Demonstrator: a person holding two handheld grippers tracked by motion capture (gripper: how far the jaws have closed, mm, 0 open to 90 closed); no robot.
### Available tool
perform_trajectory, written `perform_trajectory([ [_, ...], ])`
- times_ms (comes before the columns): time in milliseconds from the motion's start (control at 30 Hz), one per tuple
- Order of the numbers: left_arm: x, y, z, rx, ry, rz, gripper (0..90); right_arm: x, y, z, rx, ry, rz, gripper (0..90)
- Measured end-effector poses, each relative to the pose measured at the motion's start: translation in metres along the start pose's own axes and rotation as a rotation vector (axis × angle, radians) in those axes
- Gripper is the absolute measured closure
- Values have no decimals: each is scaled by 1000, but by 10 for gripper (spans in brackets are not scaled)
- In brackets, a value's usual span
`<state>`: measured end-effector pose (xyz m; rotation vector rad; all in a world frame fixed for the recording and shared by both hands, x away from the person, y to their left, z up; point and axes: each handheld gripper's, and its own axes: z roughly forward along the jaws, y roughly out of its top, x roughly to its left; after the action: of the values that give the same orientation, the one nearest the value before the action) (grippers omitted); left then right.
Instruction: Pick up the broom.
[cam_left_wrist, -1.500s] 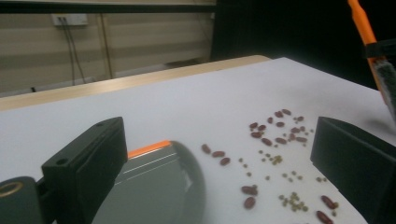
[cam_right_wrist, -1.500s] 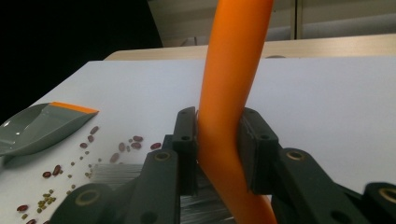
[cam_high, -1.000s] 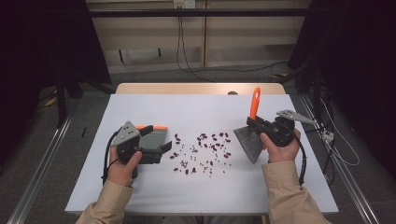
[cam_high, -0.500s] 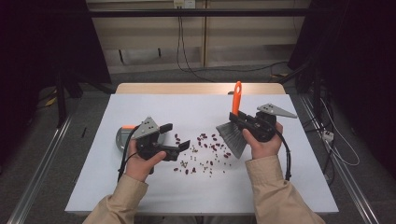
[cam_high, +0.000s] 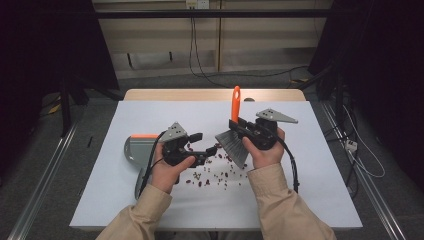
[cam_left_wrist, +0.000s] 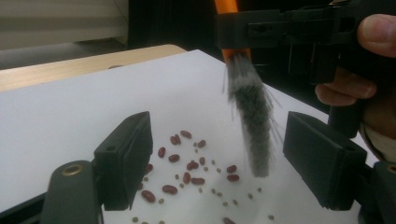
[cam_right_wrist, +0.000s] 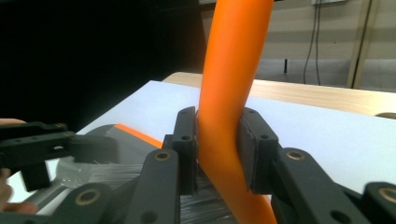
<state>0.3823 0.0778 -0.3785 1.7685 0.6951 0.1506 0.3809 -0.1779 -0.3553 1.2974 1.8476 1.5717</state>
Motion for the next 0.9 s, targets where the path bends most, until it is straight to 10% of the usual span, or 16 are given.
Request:
perform_trajectory([
  [233, -1, 2, 10, 18, -18, -38, 361, 18, 1, 14, -6, 26, -26, 710],
  [500, 4, -2, 9, 19, -66, -71, 800, 27, -2, 21, -3, 70, -25, 709],
  [767, 6, -2, 2, 32, -81, -74, 846, 18, -4, 19, 9, 176, -12, 684],
  [900, 6, -1, -1, 36, -84, -68, 848, 11, -8, 14, -5, 224, -40, 484],
])
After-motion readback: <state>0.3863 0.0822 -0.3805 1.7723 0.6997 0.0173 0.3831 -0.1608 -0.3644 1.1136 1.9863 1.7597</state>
